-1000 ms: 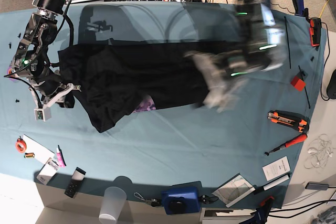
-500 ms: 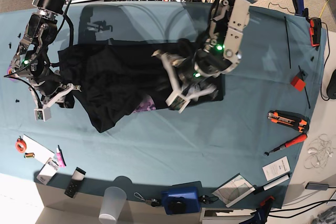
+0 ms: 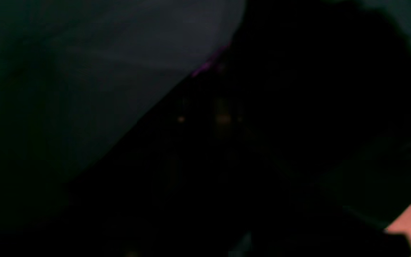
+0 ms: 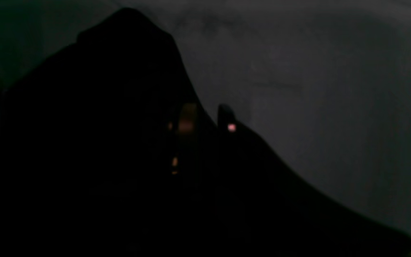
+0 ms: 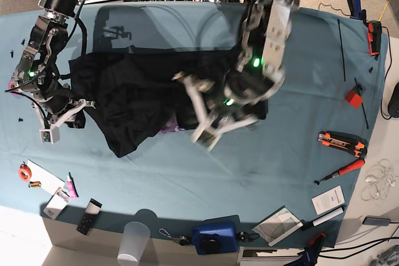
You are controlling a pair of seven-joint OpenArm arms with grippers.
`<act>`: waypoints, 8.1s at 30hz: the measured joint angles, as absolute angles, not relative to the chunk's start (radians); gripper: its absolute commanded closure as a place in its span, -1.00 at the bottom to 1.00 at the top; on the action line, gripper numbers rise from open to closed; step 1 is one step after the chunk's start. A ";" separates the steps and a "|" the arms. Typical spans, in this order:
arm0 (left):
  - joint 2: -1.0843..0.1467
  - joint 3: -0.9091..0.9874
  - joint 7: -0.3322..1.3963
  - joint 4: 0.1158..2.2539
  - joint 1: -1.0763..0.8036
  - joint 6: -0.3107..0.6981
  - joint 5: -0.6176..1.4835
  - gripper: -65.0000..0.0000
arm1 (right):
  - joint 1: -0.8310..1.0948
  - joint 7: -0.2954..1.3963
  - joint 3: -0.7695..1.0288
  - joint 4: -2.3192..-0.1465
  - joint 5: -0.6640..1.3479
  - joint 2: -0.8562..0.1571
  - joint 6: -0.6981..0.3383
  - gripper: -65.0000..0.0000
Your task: Layout the t-shirt on the table in an organized manner, then fold the t-shirt properly
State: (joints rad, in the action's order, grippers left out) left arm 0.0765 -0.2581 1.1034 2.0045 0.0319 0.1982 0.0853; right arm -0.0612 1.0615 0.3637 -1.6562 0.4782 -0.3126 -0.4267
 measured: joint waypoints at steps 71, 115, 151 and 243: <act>-0.011 -0.258 1.069 2.082 -0.125 0.201 -0.018 0.82 | -0.164 1.396 0.366 -1.075 1.166 -0.364 -0.697 1.00; -0.006 0.199 1.092 2.082 -0.199 0.106 0.082 0.82 | -0.232 1.335 -0.394 -1.857 0.258 -0.447 -0.366 1.00; -0.006 0.199 1.016 2.082 -0.199 0.106 0.129 0.82 | -0.121 1.285 -0.541 -1.901 0.342 -0.449 -0.462 0.60; -0.046 -0.028 1.048 1.995 -0.110 0.081 -0.088 1.00 | -0.294 1.161 0.019 -1.266 0.546 -0.107 -0.623 1.00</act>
State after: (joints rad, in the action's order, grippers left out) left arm -0.0456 -0.0277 1.0477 1.9945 -0.1097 0.0807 -0.0875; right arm -0.2935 1.1606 0.0193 -1.2655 0.5465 -0.1074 -0.6231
